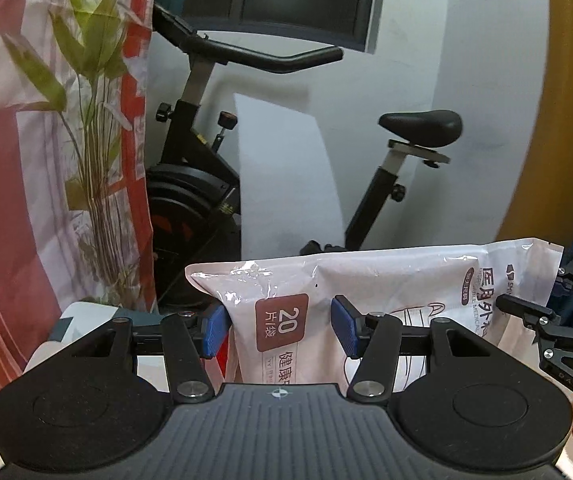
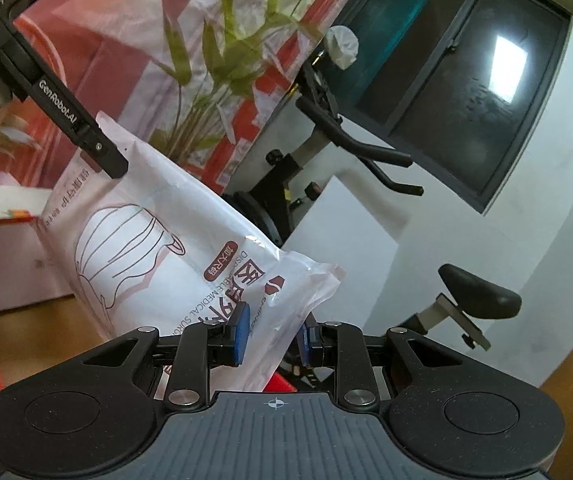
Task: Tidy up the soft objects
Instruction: 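Lift the white mask bag with the right gripper over the red box, then open the right gripper to drop the mask bag into the box, then move the right tool back down toward the blue-and-white package, then close the right gripper on the blue-and-white package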
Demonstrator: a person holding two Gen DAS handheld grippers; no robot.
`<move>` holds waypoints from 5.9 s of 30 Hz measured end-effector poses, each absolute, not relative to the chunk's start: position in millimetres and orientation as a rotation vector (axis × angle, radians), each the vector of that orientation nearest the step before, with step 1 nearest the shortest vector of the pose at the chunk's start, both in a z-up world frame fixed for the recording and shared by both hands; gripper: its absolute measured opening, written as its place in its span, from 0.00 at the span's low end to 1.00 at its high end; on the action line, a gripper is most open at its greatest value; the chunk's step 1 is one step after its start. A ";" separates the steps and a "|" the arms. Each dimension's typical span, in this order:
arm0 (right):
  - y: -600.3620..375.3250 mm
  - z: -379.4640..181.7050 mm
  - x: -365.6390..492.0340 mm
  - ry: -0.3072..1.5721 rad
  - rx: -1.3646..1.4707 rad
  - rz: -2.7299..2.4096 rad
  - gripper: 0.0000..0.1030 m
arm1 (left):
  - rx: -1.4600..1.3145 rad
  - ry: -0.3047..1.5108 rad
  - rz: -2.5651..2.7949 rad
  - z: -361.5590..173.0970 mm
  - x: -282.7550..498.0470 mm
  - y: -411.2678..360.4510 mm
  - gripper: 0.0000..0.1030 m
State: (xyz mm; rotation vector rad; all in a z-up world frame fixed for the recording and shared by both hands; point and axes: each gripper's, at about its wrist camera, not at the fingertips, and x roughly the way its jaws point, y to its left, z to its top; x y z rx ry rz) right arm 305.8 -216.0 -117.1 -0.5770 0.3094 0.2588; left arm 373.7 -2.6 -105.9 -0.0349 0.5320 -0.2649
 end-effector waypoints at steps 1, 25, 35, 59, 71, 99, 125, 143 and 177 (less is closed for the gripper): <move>-215.0 -121.2 314.9 0.310 -0.588 0.255 0.21 | -0.033 0.533 -0.262 -107.9 379.2 -2.8 0.54; -194.8 -211.6 380.8 0.635 -0.631 0.273 0.15 | 0.215 0.787 -0.291 -174.4 424.4 -31.6 0.48; -180.8 -226.7 380.4 0.701 -0.681 0.276 0.15 | 0.219 0.892 -0.303 -187.0 432.9 -27.0 0.48; -197.3 -162.1 342.7 0.594 -0.353 0.182 0.87 | 0.132 0.625 -0.312 -114.9 347.0 -9.6 0.84; -198.4 -149.4 262.3 0.510 -0.178 0.139 1.00 | 0.148 0.577 -0.262 -124.6 261.3 -4.9 1.00; -194.0 -243.0 142.3 0.610 0.120 0.109 1.00 | 0.058 0.747 -0.170 -211.2 173.8 12.7 1.00; -195.0 -270.5 120.5 0.628 0.157 0.094 0.99 | 0.034 0.794 -0.167 -217.1 162.9 8.5 1.00; -198.4 -276.7 129.8 0.607 0.188 0.189 0.72 | 0.037 0.785 -0.319 -196.3 189.0 -27.1 0.65; -201.8 -270.3 167.2 0.728 0.182 0.321 0.44 | 0.081 0.936 -0.596 -222.6 246.4 -44.3 0.38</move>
